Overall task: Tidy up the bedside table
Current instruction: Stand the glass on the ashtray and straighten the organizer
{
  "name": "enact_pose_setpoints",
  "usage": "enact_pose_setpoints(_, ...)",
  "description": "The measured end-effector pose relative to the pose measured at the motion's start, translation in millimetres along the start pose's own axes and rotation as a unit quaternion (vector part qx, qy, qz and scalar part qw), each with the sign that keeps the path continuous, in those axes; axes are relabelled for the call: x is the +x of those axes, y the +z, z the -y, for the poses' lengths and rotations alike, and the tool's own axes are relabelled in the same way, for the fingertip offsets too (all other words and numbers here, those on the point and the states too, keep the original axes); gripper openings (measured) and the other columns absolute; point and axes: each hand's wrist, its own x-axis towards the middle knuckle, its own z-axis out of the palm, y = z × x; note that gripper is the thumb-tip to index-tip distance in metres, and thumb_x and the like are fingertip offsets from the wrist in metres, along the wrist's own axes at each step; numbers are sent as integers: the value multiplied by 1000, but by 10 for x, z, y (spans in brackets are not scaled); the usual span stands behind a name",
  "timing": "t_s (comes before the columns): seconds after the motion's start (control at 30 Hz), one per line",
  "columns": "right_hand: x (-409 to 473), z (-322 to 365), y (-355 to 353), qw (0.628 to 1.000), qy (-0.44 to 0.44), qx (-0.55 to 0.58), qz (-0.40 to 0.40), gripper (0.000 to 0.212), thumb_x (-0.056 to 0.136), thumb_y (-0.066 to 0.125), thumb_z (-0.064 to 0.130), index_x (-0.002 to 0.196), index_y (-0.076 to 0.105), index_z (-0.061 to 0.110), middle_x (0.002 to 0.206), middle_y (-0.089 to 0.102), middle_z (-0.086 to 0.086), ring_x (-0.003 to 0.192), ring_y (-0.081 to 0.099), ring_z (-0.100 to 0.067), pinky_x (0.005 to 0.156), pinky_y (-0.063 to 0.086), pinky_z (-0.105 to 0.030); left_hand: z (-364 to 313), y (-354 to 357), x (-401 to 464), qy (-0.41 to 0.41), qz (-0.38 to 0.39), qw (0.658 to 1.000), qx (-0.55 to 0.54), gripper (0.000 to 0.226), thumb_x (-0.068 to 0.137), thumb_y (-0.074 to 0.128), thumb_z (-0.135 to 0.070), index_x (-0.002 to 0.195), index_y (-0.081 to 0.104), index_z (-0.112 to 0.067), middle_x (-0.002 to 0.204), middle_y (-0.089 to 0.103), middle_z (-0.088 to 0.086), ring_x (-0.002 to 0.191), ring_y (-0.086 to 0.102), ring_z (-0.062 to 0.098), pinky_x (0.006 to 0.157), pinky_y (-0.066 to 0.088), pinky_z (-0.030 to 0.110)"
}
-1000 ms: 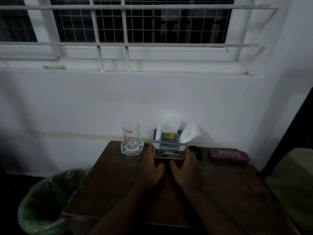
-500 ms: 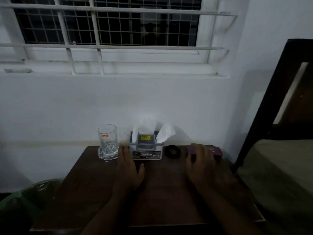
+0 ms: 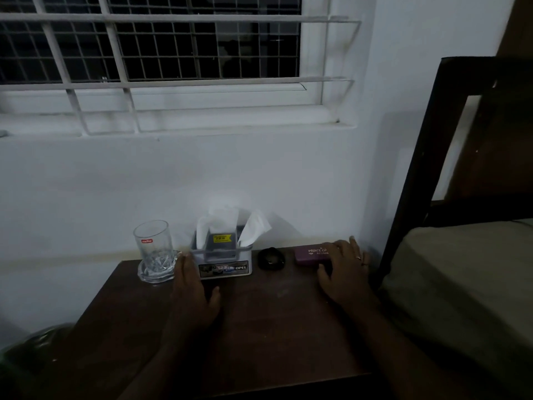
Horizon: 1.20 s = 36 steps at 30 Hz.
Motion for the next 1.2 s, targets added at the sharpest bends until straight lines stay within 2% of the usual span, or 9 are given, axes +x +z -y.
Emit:
enact_pose_setpoints(0.07, 25, -2, 7, 999, 18, 1, 39, 67, 82, 50, 47, 145, 33, 31, 156, 28, -6, 149, 1, -34, 115, 2, -62, -5, -7, -2, -3, 2, 1000, 2, 91, 73, 56, -31, 145, 21, 14, 153, 23, 33, 145, 19, 43, 118, 19, 47)
enact_pose_setpoints(0.13, 46, -9, 34, 997, 29, -13, 71, 70, 83, 47, 50, 147, 28, 29, 157, 25, -6, 149, -1, -35, 115, -2, -62, -18, -19, -11, -8, 2, 1000, 0, 91, 73, 56, -31, 144, 21, 14, 153, 23, 32, 145, 19, 43, 118, 19, 47)
enact_pose_setpoints(0.23, 27, -15, 41, 998, 39, -30, 41, 62, 80, 48, 52, 137, 40, 28, 142, 43, -5, 140, 27, -34, 113, 19, -60, -47, -36, -22, -15, 3, 1000, -1, 91, 73, 54, -32, 145, 21, 13, 154, 23, 31, 145, 19, 42, 118, 19, 45)
enact_pose_setpoints(0.3, -1, -18, 44, 999, 38, -33, -2, 57, 76, 48, 58, 124, 47, 28, 125, 51, -3, 118, 46, -29, 97, 39, -50, -57, -43, -22, -18, 6, 1000, 0, 91, 73, 54, -33, 145, 20, 12, 154, 22, 31, 145, 19, 41, 118, 20, 46)
enact_pose_setpoints(0.37, -19, -23, 51, 999, 24, 4, -25, 55, 74, 50, 61, 119, 47, 30, 117, 50, 1, 103, 53, -24, 84, 45, -40, -63, -52, -22, -15, 7, 1000, 4, 90, 76, 56, -31, 146, 20, 12, 154, 22, 30, 146, 18, 41, 118, 19, 46)
enact_pose_setpoints(0.47, -21, -33, 53, 997, -26, 76, -17, 54, 74, 52, 59, 120, 44, 33, 114, 43, 9, 92, 57, -17, 70, 41, -26, -81, -67, -23, -11, 15, 1000, 10, 86, 82, 64, -24, 147, 19, 10, 155, 20, 29, 147, 16, 38, 120, 19, 47)
enact_pose_setpoints(0.67, -21, -25, 55, 996, -58, 70, 12, 66, 75, 49, 70, 128, 44, 32, 115, 44, 8, 96, 51, -9, 77, 51, -24, -122, -99, -12, -18, 29, 999, 2, 87, 81, 71, -15, 146, 20, 10, 155, 23, 27, 146, 18, 37, 119, 20, 46)
enact_pose_setpoints(0.93, -53, 50, -55, 996, -59, 57, 25, 71, 75, 48, 75, 129, 48, 29, 111, 45, 5, 91, 50, -11, 75, 50, -25, -182, -145, -24, -13, 30, 999, -19, 83, 79, 72, -9, 144, 25, 11, 150, 33, 29, 141, 30, 40, 115, 27, 49)
enact_pose_setpoints(1.2, -54, 63, -91, 996, -69, 55, 25, 69, 77, 47, 74, 127, 51, 26, 110, 48, 4, 89, 51, -11, 75, 51, -26, -185, -168, -14, -6, 51, 999, -15, 85, 82, 69, -16, 148, 20, 6, 156, 24, 22, 146, 22, 32, 118, 22, 44)
